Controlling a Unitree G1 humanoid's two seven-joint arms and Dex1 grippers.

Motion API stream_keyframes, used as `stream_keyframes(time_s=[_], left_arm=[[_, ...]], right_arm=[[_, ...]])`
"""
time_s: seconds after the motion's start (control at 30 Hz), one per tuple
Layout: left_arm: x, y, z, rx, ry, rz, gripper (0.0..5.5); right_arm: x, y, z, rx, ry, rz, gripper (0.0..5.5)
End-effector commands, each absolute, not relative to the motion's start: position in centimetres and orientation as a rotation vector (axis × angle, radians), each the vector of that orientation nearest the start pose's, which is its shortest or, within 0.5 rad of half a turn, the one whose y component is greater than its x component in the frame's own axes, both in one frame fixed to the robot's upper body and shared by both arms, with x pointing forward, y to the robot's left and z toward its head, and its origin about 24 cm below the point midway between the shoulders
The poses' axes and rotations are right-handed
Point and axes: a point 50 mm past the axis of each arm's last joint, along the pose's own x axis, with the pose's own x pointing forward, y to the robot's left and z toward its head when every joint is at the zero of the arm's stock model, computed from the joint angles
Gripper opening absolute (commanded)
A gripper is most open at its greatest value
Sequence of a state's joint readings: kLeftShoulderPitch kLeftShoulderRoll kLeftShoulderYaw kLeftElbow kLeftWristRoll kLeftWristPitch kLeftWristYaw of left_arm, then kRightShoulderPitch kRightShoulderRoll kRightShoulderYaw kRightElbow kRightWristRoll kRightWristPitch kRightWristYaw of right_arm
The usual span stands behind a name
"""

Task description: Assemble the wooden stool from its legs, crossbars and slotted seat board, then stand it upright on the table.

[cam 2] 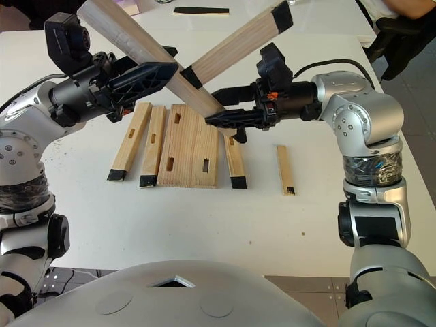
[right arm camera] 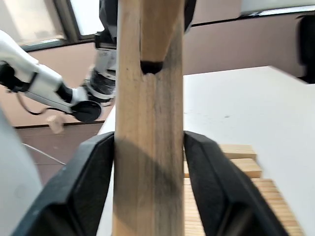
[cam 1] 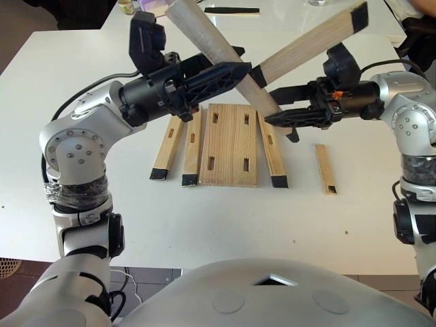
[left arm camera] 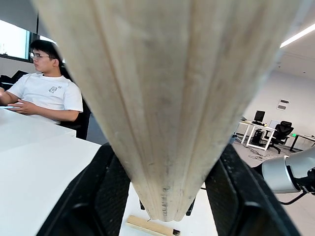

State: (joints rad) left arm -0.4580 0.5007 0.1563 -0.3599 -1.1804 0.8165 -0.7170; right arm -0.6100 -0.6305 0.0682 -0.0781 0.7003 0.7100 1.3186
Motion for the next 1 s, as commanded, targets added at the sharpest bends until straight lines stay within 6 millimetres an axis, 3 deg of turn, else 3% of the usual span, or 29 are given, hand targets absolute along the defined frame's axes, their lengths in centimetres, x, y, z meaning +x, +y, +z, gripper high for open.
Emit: stream_keyframes(time_s=[0.03, 0.17, 0.27, 0.37, 0.5, 0.83, 1.0], left_arm=[[25.1, 14.8, 21.6, -0.387, -0.130, -1.300, 2.06], [25.7, 15.8, 21.4, -0.337, -0.139, -1.238, 2.06], [26.4, 18.6, 21.4, -0.219, -0.147, -1.145, 2.06], [25.6, 21.7, 21.4, -0.061, -0.116, -1.137, 2.06], [25.1, 24.3, 20.6, 0.063, -0.030, -1.168, 2.06], [23.2, 23.3, 17.7, 0.094, 0.066, -1.292, 2.06], [23.1, 22.8, 17.2, 0.077, 0.072, -1.297, 2.06]], right_arm=[[28.1, -15.6, 19.1, -0.002, 0.108, 1.550, 3.03], [28.7, -16.5, 18.3, -0.030, 0.105, 1.424, 3.21], [29.1, -18.6, 18.2, -0.044, 0.070, 1.273, 3.21], [29.2, -20.7, 18.2, -0.055, 0.042, 1.139, 3.21], [29.2, -21.7, 17.2, -0.077, 0.040, 1.020, 3.21], [29.9, -21.3, 16.1, -0.119, 0.087, 1.011, 3.21], [30.2, -21.0, 16.1, -0.120, 0.096, 1.024, 3.21]])
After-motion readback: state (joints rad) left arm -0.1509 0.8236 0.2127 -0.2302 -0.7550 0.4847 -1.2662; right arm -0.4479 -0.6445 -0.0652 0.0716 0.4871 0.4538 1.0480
